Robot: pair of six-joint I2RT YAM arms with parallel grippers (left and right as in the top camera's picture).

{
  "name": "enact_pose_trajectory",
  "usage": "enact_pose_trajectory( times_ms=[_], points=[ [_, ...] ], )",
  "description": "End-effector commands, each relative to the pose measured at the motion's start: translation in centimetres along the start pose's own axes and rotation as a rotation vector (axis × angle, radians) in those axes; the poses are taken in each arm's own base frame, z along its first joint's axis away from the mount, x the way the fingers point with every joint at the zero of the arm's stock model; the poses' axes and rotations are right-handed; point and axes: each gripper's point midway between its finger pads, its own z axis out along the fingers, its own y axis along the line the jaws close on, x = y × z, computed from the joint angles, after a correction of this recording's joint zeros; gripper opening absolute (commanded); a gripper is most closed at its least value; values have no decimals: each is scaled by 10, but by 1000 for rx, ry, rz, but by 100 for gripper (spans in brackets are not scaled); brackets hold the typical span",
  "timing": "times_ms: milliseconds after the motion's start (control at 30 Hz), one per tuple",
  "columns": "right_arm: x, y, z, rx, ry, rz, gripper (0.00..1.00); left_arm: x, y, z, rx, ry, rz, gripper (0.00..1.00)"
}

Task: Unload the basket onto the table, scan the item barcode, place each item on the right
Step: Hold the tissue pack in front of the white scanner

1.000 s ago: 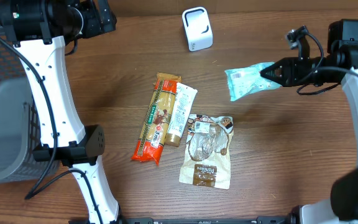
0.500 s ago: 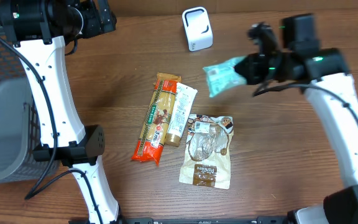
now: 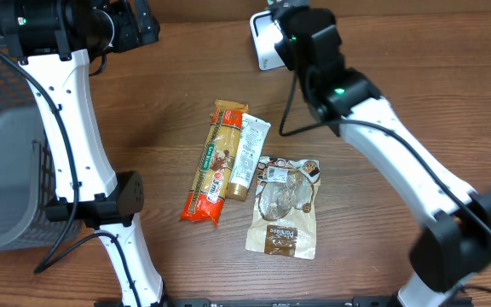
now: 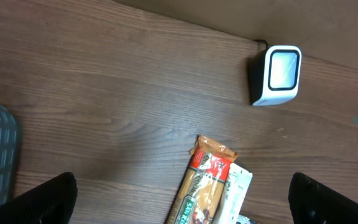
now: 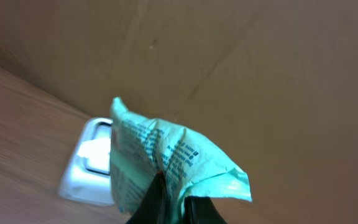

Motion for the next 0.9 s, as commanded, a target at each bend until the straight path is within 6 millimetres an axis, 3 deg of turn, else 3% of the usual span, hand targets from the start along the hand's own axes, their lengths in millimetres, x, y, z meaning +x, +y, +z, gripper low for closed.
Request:
enact_pose_trajectory(
  times_ms=[0,200,467,600,867],
  points=[
    [3,-3,26,102,-7,-309,4,0,-4,-9,2,-19,10,99],
    [7,20,74,211,-111,-489,4,0,-4,-9,3,-19,10,99],
    [28,48,105,286,-170,-672,4,0,-4,-9,3,-18,11,100],
    [38,58,111,250,-164,-693,4,0,-4,-9,3,-19,11,100],
    [36,62,111,234,-183,-698,4,0,-4,-9,3,-18,11,99]
  ],
)
